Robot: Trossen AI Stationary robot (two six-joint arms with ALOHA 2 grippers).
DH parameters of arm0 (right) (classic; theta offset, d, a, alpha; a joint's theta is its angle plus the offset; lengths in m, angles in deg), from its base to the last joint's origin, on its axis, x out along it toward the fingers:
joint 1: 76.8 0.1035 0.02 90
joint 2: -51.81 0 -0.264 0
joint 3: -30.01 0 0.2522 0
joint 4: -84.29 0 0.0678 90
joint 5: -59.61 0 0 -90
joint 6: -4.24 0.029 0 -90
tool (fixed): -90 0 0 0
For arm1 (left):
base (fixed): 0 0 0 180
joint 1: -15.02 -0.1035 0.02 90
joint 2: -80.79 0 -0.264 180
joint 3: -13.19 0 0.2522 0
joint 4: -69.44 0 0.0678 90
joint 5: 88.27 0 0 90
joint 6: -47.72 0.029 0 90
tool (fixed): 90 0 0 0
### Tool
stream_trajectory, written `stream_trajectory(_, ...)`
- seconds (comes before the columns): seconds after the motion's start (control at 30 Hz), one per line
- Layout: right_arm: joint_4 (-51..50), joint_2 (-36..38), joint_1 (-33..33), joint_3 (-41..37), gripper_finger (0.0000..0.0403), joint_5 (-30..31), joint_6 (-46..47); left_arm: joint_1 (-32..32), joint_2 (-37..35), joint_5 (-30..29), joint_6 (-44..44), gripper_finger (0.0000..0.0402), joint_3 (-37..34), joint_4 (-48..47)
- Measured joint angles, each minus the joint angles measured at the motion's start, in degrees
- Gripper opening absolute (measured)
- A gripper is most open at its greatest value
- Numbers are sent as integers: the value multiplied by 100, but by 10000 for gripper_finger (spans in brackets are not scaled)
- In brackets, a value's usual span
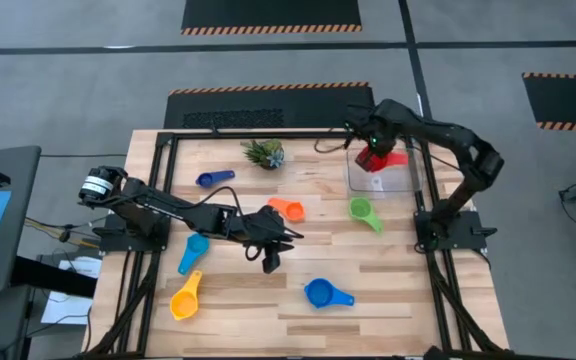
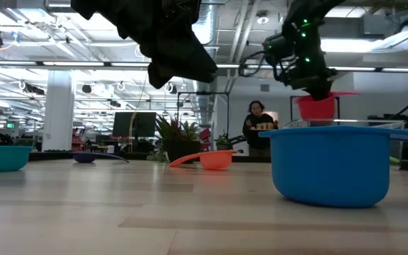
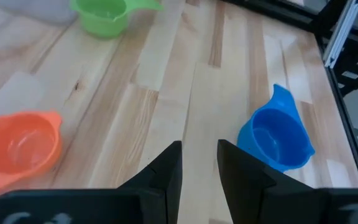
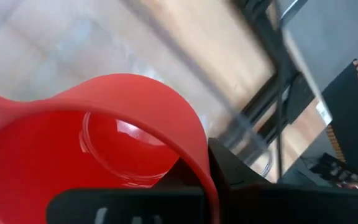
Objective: Nest measuring cups in basket
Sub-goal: Put the red measuring cup into the transparent bin
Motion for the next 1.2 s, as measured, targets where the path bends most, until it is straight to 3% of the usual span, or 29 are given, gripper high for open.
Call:
stream_trajectory(0.17, 186, 795, -42, -975, 12, -37, 1, 0, 1, -2, -193, 88, -2, -279)
stream_trajectory(0.33, 1247, 1762, -258, -1786, 11, -544, 45, 0, 1, -21, -187, 88, -2, -316)
stream_trajectory(0.47, 2048, 2081, -505, -2239, 11, -952, 48, 0, 1, -36, -191, 88, -2, -315)
stream_trajectory(0.7, 2730, 1664, -771, -2559, 12, -1342, 22, 0, 0, -37, -196, 88, -2, -312)
stream_trajectory(0.97, 2955, 848, -767, -2548, 13, -1344, -124, 0, 1, -73, -207, 88, -2, -324)
stream_trajectory(1.2, 2977, 405, -754, -2548, 46, -1342, -140, 0, 1, -317, -207, 88, -2, -366)
